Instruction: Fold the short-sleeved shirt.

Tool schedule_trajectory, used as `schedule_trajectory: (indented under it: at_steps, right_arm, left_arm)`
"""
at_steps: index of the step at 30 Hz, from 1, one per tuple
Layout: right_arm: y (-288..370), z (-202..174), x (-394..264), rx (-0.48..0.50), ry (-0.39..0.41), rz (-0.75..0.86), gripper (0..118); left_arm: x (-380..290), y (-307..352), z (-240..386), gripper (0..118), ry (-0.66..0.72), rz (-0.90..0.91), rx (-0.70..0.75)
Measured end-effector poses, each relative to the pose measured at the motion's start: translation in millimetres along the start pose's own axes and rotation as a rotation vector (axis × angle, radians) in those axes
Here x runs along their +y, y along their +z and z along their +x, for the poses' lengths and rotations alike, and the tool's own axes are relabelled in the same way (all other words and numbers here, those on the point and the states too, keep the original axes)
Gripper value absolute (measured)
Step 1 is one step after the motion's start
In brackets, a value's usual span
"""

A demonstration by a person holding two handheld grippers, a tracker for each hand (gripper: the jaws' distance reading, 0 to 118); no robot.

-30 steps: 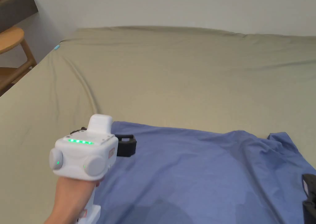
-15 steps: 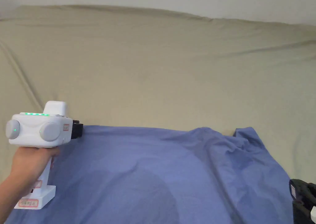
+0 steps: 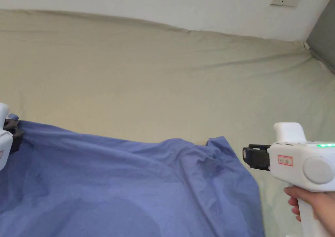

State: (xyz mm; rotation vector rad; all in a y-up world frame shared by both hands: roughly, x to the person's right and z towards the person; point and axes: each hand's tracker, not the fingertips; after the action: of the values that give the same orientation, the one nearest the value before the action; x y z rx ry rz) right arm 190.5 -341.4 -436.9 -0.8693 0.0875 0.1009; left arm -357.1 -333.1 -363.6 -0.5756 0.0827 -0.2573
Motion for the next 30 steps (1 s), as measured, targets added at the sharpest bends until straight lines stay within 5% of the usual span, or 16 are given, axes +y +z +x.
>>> schedule_trajectory:
  at_steps: [1, 2, 8, 12, 14, 15, 16, 17, 20, 30]
  right_arm:
    - [-20.2, 2.9, 4.3, 0.015, 0.005, -0.055, 104]
    - [-39.5, 4.4, 6.6, 0.008, 0.013, -0.096, 118]
    - [-139.9, 10.7, 8.2, -0.062, -0.057, -0.269, 111]
    - [-150.3, -2.2, 2.1, -0.077, 0.001, -0.276, 110]
    - [-141.6, -5.0, 7.0, -0.069, 0.015, -0.251, 87]
    - [-137.6, -7.2, 8.9, -0.012, 0.003, -0.245, 63]
    - [-131.5, -12.5, 10.3, 0.009, 0.005, -0.232, 14]
    - [-127.5, -20.8, 10.8, -0.008, 0.06, -0.225, 0]
    - [-112.0, -32.6, 7.2, -0.081, 0.225, -0.223, 0]
    - [110.4, 8.6, 44.9, -0.07, 0.098, 0.195, 0]
  left_arm:
    - [-0.9, 13.1, -2.6, 2, 0.004, 0.007, -0.005]
    - [-2.2, 22.4, -4.8, 2, 0.011, 0.007, -0.003]
    - [-24.3, 52.5, -13.0, 2, 0.028, -0.001, -0.008]
    - [-36.9, 58.6, -11.2, 2, 0.006, -0.013, 0.0]
    - [-41.7, 58.3, -10.9, 2, -0.003, -0.023, 0.003]
    - [-42.6, 58.0, -10.0, 2, -0.004, -0.026, 0.003]
    - [-44.3, 57.3, -9.8, 2, -0.004, -0.028, 0.006]
    - [-44.6, 56.7, -10.3, 2, -0.002, -0.031, 0.009]
    - [-42.6, 59.6, -13.6, 2, 0.024, -0.037, 0.012]
    - [12.3, 131.8, -58.4, 2, 0.054, 0.119, 0.113]
